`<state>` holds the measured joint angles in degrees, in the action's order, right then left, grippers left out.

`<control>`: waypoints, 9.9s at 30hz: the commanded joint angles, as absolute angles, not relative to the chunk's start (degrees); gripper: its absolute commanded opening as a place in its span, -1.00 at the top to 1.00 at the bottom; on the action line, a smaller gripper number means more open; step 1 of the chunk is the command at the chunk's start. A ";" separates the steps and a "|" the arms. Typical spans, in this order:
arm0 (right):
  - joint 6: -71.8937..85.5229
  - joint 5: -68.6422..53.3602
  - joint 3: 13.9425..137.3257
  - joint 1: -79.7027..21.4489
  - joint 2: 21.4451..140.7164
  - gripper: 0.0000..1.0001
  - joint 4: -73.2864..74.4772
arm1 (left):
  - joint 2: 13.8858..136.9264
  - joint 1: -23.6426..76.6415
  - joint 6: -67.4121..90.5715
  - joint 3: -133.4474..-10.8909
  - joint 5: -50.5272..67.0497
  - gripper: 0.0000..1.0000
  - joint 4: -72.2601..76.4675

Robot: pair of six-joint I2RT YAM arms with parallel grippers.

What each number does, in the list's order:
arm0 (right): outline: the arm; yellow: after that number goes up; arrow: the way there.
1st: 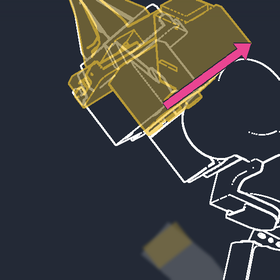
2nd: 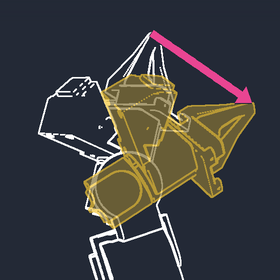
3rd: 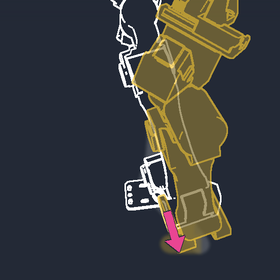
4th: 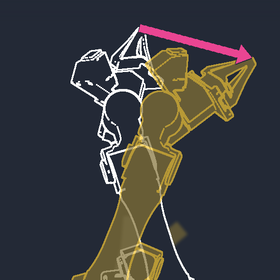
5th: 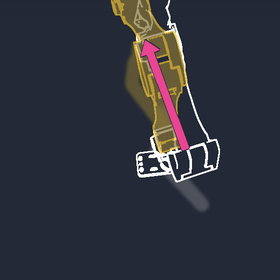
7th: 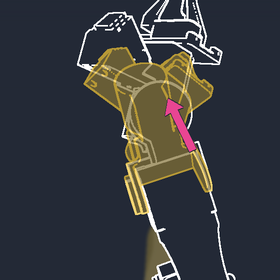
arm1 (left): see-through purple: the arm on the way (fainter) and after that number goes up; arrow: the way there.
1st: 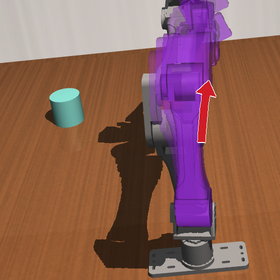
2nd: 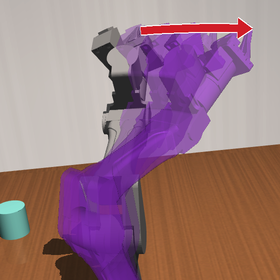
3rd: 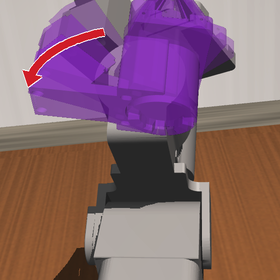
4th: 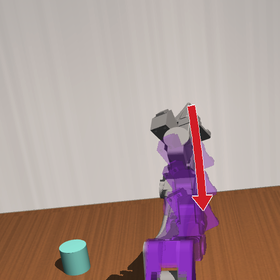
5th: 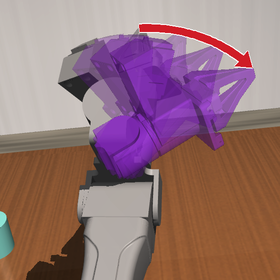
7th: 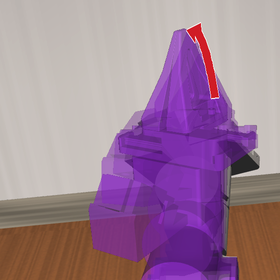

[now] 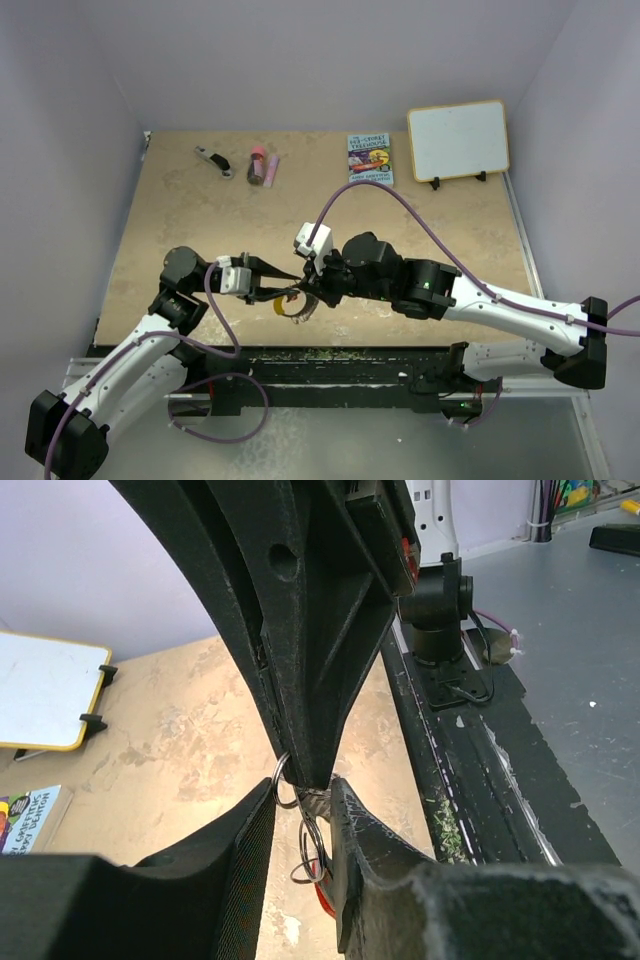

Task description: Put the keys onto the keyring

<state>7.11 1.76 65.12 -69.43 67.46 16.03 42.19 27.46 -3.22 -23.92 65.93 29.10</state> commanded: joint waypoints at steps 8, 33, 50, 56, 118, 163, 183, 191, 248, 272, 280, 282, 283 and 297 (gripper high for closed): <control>6.99 -0.50 66.97 -70.01 66.43 1.00 12.60 | 41.74 27.67 -9.37 -26.41 67.61 0.40 25.45; 7.53 -0.62 66.09 -70.16 66.58 1.00 11.95 | 41.41 27.68 -5.14 -26.14 67.75 0.88 30.41; 9.68 4.97 66.08 -70.18 63.90 0.40 11.48 | 40.96 27.60 -3.09 -26.02 64.22 0.92 29.01; 12.84 11.17 64.66 -70.14 57.44 0.23 8.58 | 40.39 27.60 -1.09 -25.46 63.15 0.92 28.08; 54.16 18.70 42.76 -13.31 76.92 0.22 34.69 | 41.61 27.59 -4.01 -21.29 50.89 0.92 26.63; 46.99 14.45 43.23 -13.61 73.02 1.00 30.89 | 42.38 27.50 -4.76 -21.84 49.38 0.92 26.22; 28.30 -11.81 57.22 -36.61 56.68 1.00 27.63 | 48.42 24.60 -18.65 -30.76 35.77 0.92 22.69; 30.85 -24.29 57.22 -40.05 54.38 1.00 15.66 | 49.13 24.59 -13.80 -31.40 50.83 0.92 26.29; 36.86 -15.63 64.83 -51.50 66.44 1.00 7.56 | 44.80 24.59 -9.61 -32.00 55.33 0.92 23.68; 37.18 -16.04 63.69 -51.76 66.87 1.00 7.21 | 44.54 24.55 -8.16 -31.74 56.56 0.92 24.78; 37.22 -16.35 64.11 -52.03 67.01 1.00 7.38 | 44.62 24.55 -10.52 -31.41 56.74 0.92 22.94; 37.26 -16.40 64.24 -52.18 67.13 1.00 7.38 | 44.69 24.58 -11.43 -31.33 56.53 0.92 22.33; 37.40 -16.55 64.27 -52.20 67.15 1.00 7.19 | 44.63 24.54 -12.07 -31.29 56.38 0.92 21.88; 37.71 -16.87 64.78 -53.79 68.14 1.00 7.20 | 44.38 24.58 -14.56 -31.29 56.15 0.92 20.82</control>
<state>37.41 -16.14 62.15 -53.17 69.06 8.88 45.36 24.75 -12.86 -29.54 55.51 18.98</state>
